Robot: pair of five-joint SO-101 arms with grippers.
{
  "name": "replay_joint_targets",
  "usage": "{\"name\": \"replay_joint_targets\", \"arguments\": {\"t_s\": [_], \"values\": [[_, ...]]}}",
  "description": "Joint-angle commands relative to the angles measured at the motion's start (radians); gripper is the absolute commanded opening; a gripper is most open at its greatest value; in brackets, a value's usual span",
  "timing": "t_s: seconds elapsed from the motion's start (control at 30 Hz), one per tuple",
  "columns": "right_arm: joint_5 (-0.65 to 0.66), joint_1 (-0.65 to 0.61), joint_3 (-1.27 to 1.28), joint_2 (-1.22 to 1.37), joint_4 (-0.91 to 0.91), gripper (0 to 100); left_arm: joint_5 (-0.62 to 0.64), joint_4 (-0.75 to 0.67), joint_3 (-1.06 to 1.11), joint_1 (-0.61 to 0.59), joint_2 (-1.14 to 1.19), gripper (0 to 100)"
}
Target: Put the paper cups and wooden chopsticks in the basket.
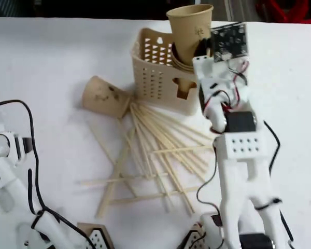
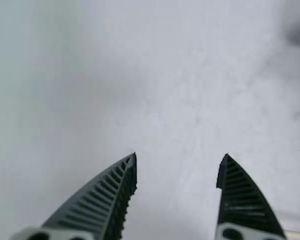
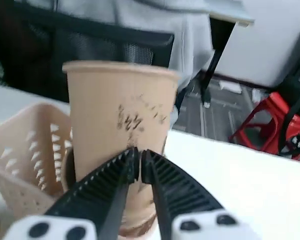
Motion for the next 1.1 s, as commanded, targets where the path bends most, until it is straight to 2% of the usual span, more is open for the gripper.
{"name": "replay_joint_targets", "arguments": {"t_s": [0.0, 0.17, 0.4, 0.6, 0.77, 0.87, 1.07], "values": [[0.003, -0.016, 0.002, 0.047, 0.016, 2.4, 0.014, -0.015, -0.008, -0.002, -0.022, 26], [0.003, -0.010, 0.008, 0.005, 0.134, 2.4, 0.014, -0.015, -0.008, -0.002, -0.022, 26], [0.003, -0.015, 0.008, -0.209, 0.275, 2.4, 0.014, -0.015, -0.008, -0.002, -0.022, 26], [-0.002, -0.016, 0.006, -0.366, 0.242, 2.5, 0.014, -0.015, -0.008, -0.002, -0.022, 26], [-0.006, -0.016, 0.009, -0.323, 0.174, 2.5, 0.014, -0.015, -0.017, 0.001, -0.022, 26], [-0.006, -0.030, 0.009, -0.289, 0.236, 2.5, 0.014, 0.000, -0.054, 0.050, -0.015, 26], [-0.008, -0.031, 0.011, -0.286, 0.450, 2.5, 0.012, 0.028, -0.149, 0.225, -0.005, 26]]}}
